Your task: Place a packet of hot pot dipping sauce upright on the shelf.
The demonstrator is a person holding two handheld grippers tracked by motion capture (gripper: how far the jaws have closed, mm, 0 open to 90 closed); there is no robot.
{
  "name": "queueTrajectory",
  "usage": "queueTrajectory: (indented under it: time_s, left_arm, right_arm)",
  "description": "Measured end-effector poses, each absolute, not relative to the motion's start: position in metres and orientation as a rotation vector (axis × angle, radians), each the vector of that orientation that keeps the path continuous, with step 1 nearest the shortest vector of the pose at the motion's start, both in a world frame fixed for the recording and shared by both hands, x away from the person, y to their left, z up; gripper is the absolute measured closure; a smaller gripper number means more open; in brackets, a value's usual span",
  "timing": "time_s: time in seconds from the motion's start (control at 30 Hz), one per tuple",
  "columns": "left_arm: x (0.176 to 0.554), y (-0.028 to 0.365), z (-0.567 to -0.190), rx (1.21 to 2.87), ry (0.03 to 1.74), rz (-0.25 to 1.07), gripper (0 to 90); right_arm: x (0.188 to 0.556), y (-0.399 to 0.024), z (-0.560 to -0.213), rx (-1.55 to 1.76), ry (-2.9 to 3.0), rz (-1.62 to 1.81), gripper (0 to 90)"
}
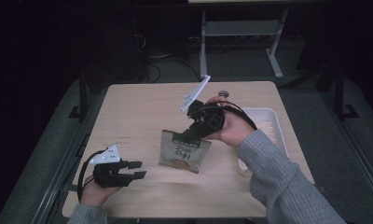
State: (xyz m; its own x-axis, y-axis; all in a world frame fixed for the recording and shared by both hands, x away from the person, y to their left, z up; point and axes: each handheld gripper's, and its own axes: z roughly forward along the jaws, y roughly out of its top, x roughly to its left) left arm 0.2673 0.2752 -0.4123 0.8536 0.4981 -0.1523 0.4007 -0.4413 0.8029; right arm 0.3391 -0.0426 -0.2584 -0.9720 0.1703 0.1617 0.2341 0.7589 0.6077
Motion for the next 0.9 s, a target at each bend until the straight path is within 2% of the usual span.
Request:
queueTrajectory:
  time_s: [0.9]
  left_arm:
    - [0.27,0.275,-0.418,2.113,0.698,0.132,46.9]
  right_arm:
    - [0.345,-0.122,-0.219,-0.531,-2.933,-1.046,89.7]
